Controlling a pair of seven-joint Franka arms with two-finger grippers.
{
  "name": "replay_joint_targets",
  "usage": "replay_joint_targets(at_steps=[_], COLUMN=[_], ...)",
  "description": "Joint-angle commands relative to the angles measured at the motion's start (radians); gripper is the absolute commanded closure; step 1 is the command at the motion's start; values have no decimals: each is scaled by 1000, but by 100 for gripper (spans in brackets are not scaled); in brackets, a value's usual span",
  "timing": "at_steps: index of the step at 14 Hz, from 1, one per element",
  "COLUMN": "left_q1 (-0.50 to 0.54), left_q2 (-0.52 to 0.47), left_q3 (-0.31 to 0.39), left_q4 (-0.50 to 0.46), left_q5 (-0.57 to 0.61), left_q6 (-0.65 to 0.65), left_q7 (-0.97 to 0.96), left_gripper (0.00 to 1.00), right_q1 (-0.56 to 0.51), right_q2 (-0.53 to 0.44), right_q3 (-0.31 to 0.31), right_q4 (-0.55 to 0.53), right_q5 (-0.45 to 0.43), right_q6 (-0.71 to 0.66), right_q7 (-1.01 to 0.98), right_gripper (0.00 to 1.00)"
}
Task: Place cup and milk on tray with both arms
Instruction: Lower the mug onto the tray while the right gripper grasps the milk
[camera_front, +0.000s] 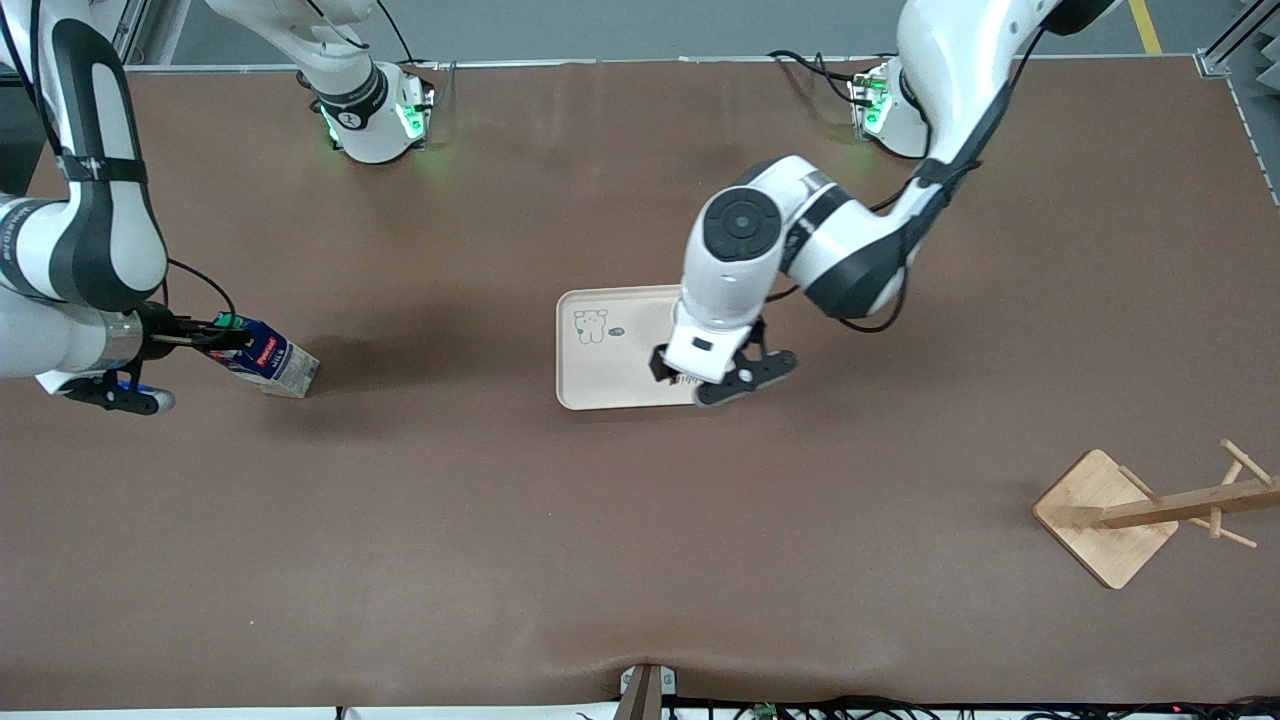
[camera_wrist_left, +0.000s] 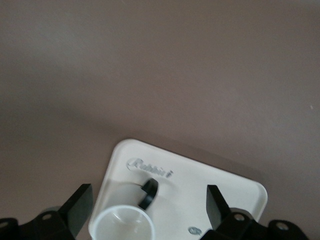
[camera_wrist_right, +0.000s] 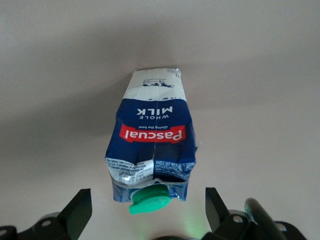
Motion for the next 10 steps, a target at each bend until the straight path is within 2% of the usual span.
replay_joint_targets(at_steps=[1,5,8,9,10], left_q1=[89,238,358,378,395], left_q2=[-72,-164,-187,-219,-239], left_q3=[0,0,-12,-8,-3], left_q4=[-16,-16,15,20,20], left_q5=[26,25,11,20,22], left_q6=[-48,-98,-112,-144,-152], left_q7=[91,301,433,462,508], left_gripper=[0,0,0,0,0], right_q1=[2,-13,-13,-13,-13], right_q2=[-33,-32,-15,-13,-13], right_q3=[5,3,2,3,3], right_q4=[-59,-91,-107,-110,-107], right_q5=[14,7,5,5,5], right_q6=[47,142,207,208,190], right_q7=[18,2,2,2,11], right_gripper=[0,0,0,22,55])
